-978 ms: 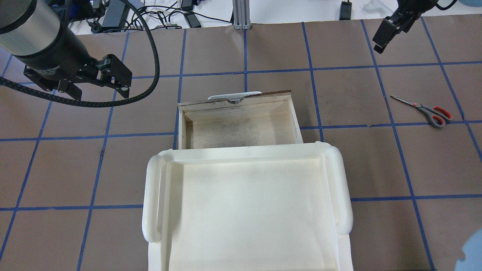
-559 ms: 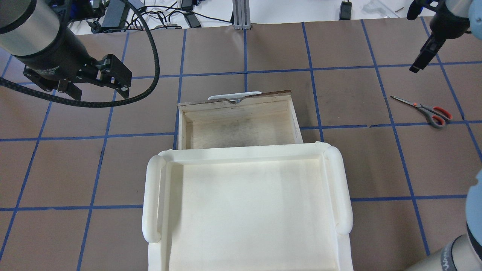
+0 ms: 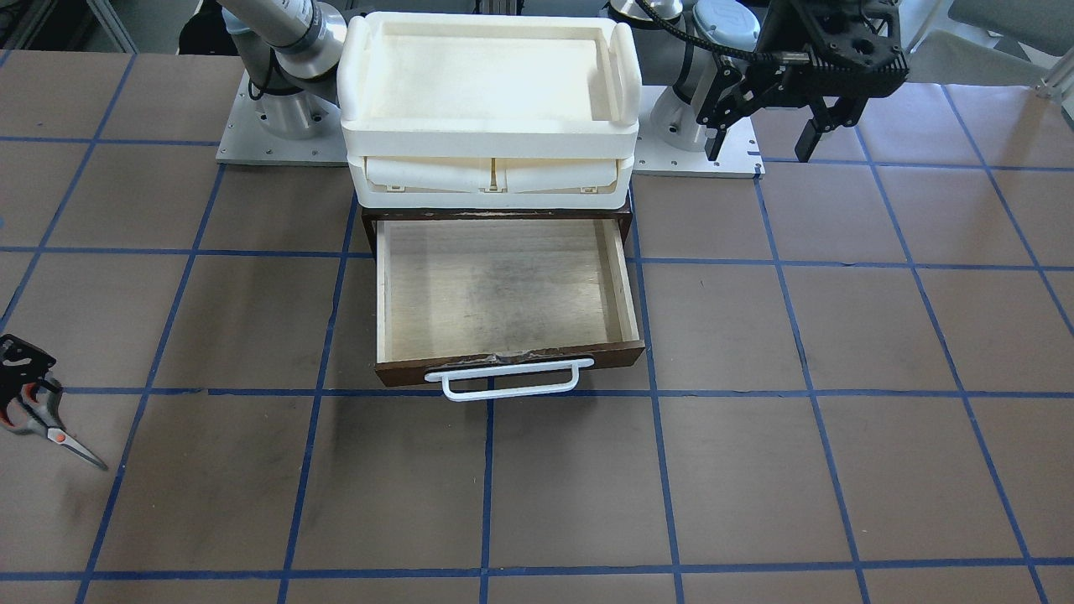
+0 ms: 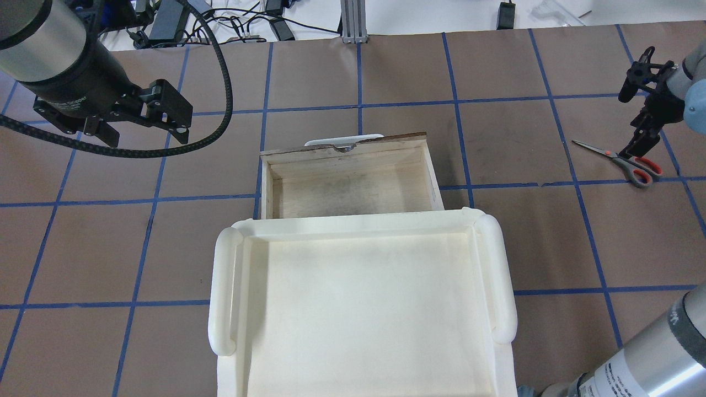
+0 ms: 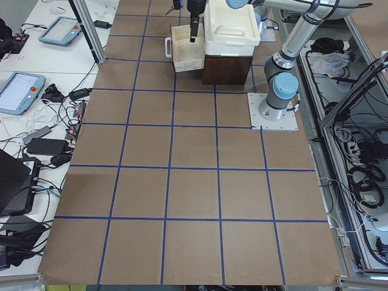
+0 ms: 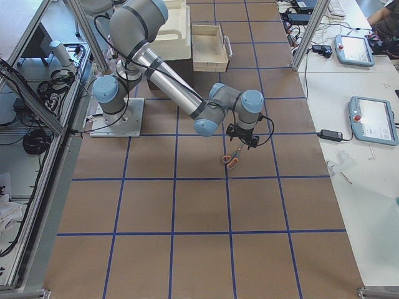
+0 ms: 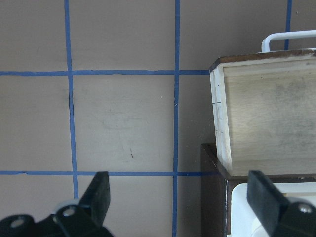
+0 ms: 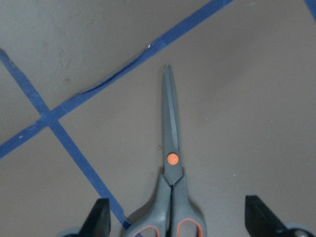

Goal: Put scissors in drawer and close it
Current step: 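Lower the right gripper onto the scissors and close on them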

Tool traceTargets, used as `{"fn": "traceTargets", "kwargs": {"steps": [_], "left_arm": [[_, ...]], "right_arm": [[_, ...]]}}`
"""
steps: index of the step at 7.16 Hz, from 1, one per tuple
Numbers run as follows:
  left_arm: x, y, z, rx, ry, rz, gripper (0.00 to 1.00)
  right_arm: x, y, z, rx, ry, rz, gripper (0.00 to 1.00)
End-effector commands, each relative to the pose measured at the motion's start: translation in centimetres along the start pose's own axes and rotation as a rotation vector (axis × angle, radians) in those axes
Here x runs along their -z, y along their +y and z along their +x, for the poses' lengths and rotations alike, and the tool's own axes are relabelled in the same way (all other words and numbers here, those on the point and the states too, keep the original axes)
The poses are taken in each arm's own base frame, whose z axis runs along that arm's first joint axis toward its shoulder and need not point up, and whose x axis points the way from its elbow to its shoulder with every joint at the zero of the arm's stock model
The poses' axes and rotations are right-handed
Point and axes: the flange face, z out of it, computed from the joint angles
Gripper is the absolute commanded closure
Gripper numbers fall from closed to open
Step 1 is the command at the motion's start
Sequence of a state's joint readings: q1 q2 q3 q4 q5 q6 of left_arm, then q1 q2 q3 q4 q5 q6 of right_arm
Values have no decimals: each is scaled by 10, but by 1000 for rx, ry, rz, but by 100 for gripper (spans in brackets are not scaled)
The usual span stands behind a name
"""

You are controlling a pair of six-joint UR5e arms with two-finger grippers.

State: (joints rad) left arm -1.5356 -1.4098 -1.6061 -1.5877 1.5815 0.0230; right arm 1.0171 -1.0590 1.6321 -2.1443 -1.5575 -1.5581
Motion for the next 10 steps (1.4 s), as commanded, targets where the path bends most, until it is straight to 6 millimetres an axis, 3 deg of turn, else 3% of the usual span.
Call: {"fn": "traceTargets", "kwargs": {"steps": [1, 4, 5, 7, 10], "left_arm": [[0, 0, 0, 0, -2, 0, 0], [1, 1, 0, 0, -2, 2, 0], [1, 1, 0, 0, -2, 2, 0], [1, 1, 0, 0, -2, 2, 0], [1, 1, 0, 0, -2, 2, 0]], "right_arm": [[-42, 11, 6, 10, -54, 3, 15], [-42, 11, 8, 9, -46, 1, 17], [-42, 11, 7, -5, -48, -1, 51], [-42, 11, 7, -6, -45, -1, 58], [-36, 11, 8, -18, -36, -13, 79]]}}
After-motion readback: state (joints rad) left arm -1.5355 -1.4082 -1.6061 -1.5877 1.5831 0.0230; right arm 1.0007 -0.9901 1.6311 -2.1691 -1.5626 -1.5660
